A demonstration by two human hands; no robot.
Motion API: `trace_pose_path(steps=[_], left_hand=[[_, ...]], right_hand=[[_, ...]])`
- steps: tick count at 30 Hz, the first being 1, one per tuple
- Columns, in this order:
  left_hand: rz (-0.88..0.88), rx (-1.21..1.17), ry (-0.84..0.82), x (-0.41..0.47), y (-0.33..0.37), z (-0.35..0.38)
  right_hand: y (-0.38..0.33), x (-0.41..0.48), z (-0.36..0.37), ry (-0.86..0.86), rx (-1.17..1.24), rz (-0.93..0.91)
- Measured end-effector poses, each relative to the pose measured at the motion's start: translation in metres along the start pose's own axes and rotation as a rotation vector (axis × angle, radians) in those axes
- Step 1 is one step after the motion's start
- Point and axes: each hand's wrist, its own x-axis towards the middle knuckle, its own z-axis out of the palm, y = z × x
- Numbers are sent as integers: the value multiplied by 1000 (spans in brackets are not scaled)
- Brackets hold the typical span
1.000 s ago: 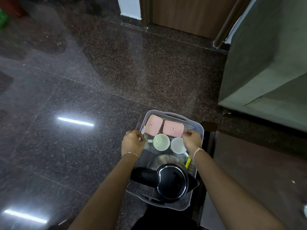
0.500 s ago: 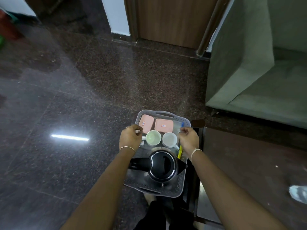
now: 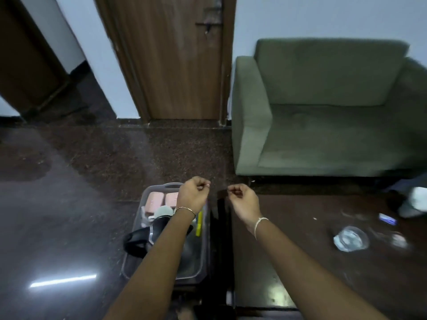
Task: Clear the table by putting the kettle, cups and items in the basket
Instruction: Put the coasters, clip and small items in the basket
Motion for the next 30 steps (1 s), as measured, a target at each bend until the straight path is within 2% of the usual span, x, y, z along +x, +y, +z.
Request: trace_pose_path(steps=[6,16,24,30], left_hand=[[85,-1,-100,-74,70,112],[115,-96,-441,-181,151,277],[99,-200,-620,-208,186,374],[15,-199,-671,-195,200,439]], right_hand=[[34,-47,-135,87,157,3],[96,-117,-333,358,272,93],[140,-134,-423,570,309,195],[174,-102,-477,594,250,261]])
